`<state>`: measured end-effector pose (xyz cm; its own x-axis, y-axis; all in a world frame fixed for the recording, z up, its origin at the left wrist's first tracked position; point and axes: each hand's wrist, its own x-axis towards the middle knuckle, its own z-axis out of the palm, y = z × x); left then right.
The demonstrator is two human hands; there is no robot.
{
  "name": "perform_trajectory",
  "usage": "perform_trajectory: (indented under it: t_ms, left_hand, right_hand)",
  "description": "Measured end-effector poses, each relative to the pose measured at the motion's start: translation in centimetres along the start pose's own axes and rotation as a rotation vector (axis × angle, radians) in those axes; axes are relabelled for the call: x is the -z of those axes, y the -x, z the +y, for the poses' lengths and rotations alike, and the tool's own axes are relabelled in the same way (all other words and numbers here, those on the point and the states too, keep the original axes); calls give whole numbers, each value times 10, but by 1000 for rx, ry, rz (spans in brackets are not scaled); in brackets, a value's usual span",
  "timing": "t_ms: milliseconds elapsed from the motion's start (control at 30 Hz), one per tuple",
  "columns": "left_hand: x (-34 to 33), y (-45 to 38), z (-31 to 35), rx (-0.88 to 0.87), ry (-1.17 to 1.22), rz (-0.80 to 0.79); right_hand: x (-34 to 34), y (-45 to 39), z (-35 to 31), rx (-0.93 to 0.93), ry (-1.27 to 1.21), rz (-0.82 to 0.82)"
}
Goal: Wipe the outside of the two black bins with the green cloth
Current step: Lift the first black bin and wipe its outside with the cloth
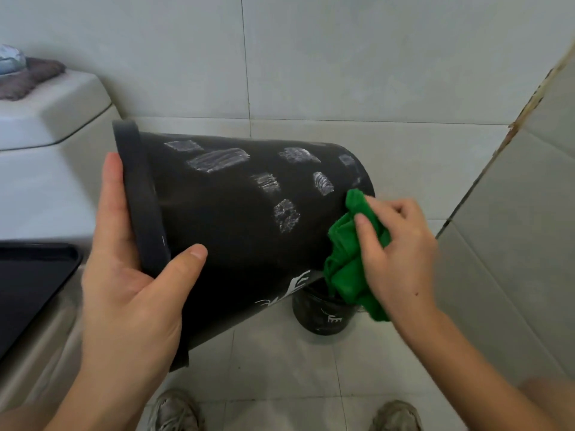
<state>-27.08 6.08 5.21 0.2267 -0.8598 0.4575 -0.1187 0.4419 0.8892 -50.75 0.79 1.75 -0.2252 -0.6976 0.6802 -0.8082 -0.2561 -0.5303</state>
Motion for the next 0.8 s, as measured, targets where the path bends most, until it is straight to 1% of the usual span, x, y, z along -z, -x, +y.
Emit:
perform_trajectory:
  t_ms: [133,167,200,233,333,367,433,533,600,700,767,800]
  left_hand:
    - [-8,1,3,13,64,6]
    - [-6,0,3,20,72,13]
    - [-4,-1,2,20,67,21]
    - [-2,-1,1,23,62,30]
    - [1,0,2,9,44,19]
    - [2,0,0,9,32,30]
    - [-1,1,0,36,40,57]
    - [-3,0,-2,67,65,84]
    - [-4,0,-2,71,111,83]
    - [-9,-1,3,65,119,93]
    - [-11,1,4,85,100,92]
    - [-10,0,3,116,114,94]
  right_hand:
    - [-5,39,-33,384,-112,-75]
    - [-4,38,-33,447,-108,-73]
    - [-3,31,-29,454,-101,-51]
    - [-1,21,-22,395,-95,-16]
    - [4,-9,-1,51,-78,54]
    - [3,-13,2,-23,-58,60]
    - [0,-9,0,-60,-57,66]
    - [-7,13,-20,40,-122,34]
    - [-10,30,-36,176,-150,-1]
    - [-11,49,-51,404,-207,-41]
    - [-9,50,-51,482,-209,-58]
    - [-8,46,-48,486,-198,-54]
